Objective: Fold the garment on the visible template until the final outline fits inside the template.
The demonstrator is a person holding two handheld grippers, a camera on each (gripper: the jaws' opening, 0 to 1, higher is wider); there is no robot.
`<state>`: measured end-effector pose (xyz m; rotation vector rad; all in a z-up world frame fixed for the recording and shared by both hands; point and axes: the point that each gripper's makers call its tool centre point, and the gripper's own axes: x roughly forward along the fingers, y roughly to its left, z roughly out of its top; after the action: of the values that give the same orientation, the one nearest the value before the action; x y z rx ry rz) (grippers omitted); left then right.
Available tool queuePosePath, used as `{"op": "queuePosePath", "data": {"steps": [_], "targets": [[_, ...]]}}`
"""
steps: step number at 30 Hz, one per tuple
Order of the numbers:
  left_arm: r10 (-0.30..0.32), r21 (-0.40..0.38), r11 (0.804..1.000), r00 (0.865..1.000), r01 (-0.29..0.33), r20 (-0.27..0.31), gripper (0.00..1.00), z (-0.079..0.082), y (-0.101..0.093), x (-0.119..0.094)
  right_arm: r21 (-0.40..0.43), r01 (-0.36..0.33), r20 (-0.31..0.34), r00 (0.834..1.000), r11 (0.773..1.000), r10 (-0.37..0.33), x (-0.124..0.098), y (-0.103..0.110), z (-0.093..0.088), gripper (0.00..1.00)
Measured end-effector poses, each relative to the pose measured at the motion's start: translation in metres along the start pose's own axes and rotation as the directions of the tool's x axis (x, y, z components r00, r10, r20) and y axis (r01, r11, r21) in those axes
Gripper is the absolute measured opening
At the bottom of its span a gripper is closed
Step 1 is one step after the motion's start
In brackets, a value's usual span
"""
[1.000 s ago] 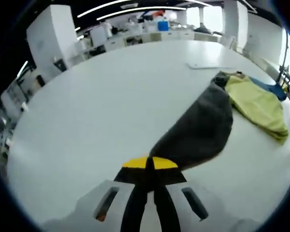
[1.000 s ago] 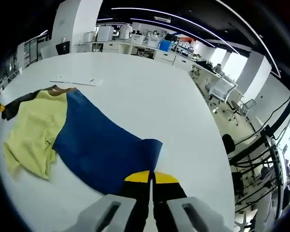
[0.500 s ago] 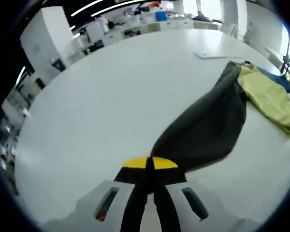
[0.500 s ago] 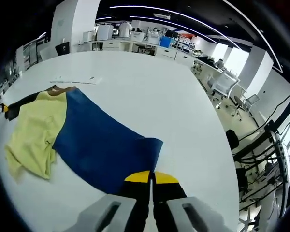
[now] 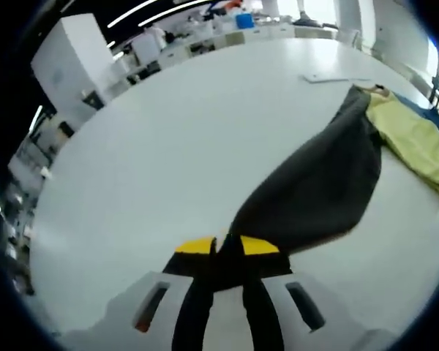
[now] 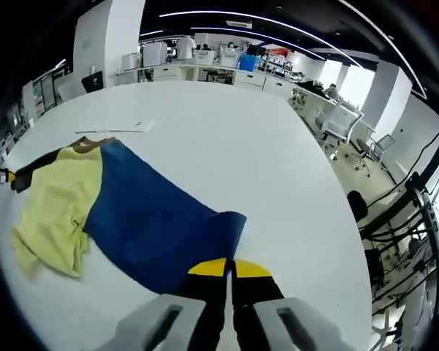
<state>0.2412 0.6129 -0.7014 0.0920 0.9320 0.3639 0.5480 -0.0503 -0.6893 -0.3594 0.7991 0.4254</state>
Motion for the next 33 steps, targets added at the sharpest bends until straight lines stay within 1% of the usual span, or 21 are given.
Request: {"op": "queuePosePath", "data": {"steps": [2, 6, 8, 9, 11, 12, 13, 15, 17, 19, 22, 26, 28, 29, 30, 31, 32, 33], "targets": [[0.003, -0.02, 1.0, 1.0, -0.003, 0.017, 0.23, 0.002, 0.0, -0.004, 0.009, -0.011, 0.012, 1.0, 1.0, 0.011, -0.001, 0.003, 0.003, 0.07], [-0.001, -0.017, 1.0, 0.999, 0.002, 0.05, 0.36, 0.005, -0.004, -0.013, 0.007, -0.003, 0.043, 0.999, 1.0, 0.003, -0.008, 0.004, 0.011, 0.19], [-0.01, -0.024, 1.0, 0.998, 0.011, 0.065, 0.4, 0.007, -0.007, -0.017, 0.012, -0.008, 0.051, 0.999, 1.0, 0.007, -0.012, 0.005, 0.013, 0.25], [-0.008, -0.029, 1.0, 0.998, 0.01, 0.07, 0.45, 0.007, -0.008, -0.018, 0.01, -0.012, 0.056, 0.998, 1.0, 0.011, -0.013, 0.007, 0.014, 0.28], [0.01, -0.034, 0.999, 0.997, -0.007, 0.075, 0.56, 0.008, -0.008, -0.023, -0.001, -0.035, 0.063, 0.997, 0.999, 0.035, -0.017, 0.012, 0.015, 0.3], [0.012, -0.04, 0.999, 0.996, -0.009, 0.089, 0.62, 0.01, -0.009, -0.026, -0.009, -0.046, 0.068, 0.997, 0.999, 0.046, -0.019, 0.015, 0.016, 0.3], [0.011, -0.048, 0.999, 0.995, -0.007, 0.095, 0.65, 0.01, -0.01, -0.028, -0.013, -0.049, 0.071, 0.996, 0.999, 0.05, -0.021, 0.017, 0.016, 0.31], [-0.002, -0.057, 0.998, 0.994, 0.008, 0.112, 0.7, 0.013, -0.015, -0.032, -0.025, -0.066, 0.085, 0.994, 0.998, 0.068, -0.026, 0.022, 0.019, 0.34], [-0.014, -0.055, 0.998, 0.992, 0.021, 0.126, 0.73, 0.015, -0.02, -0.038, -0.048, -0.11, 0.111, 0.987, 0.993, 0.114, -0.032, 0.032, 0.025, 0.36], [-0.024, -0.053, 0.998, 0.99, 0.031, 0.138, 0.78, 0.016, -0.024, -0.043, -0.061, -0.14, 0.12, 0.982, 0.988, 0.147, -0.036, 0.04, 0.027, 0.37], [-0.044, -0.042, 0.998, 0.986, 0.051, 0.161, 0.85, 0.018, -0.033, -0.051, -0.107, -0.182, 0.143, 0.97, 0.977, 0.196, -0.045, 0.056, 0.032, 0.43], [-0.071, -0.031, 0.996, 0.979, 0.078, 0.192, 0.94, 0.02, -0.045, -0.06, -0.158, -0.241, 0.164, 0.95, 0.957, 0.266, -0.059, 0.082, 0.038, 0.51], [-0.092, -0.039, 0.994, 0.969, 0.103, 0.231, 0.99, 0.023, -0.054, -0.066, -0.164, -0.248, 0.168, 0.947, 0.955, 0.275, -0.062, 0.088, 0.04, 0.56], [-0.102, -0.043, 0.992, 0.966, 0.115, 0.239, 0.99, 0.024, -0.057, -0.069, -0.174, -0.254, 0.166, 0.945, 0.951, 0.283, -0.064, 0.092, 0.04, 0.58], [-0.118, -0.047, 0.99, 0.958, 0.135, 0.26, 0.99, 0.026, -0.062, -0.073, -0.192, -0.258, 0.164, 0.943, 0.947, 0.29, -0.066, 0.098, 0.041, 0.61], [-0.126, -0.053, 0.988, 0.954, 0.145, 0.273, 0.99, 0.027, -0.065, -0.076, -0.207, -0.264, 0.163, 0.94, 0.942, 0.299, -0.069, 0.102, 0.042, 0.62], [-0.144, -0.056, 0.984, 0.943, 0.168, 0.299, 0.99, 0.03, -0.071, -0.08, -0.22, -0.28, 0.165, 0.934, 0.935, 0.318, -0.072, 0.109, 0.043, 0.62], [-0.15, -0.057, 0.983, 0.941, 0.175, 0.303, 0.99, 0.03, -0.073, -0.082, -0.224, -0.291, 0.169, 0.929, 0.93, 0.331, -0.074, 0.114, 0.044, 0.63]]}}
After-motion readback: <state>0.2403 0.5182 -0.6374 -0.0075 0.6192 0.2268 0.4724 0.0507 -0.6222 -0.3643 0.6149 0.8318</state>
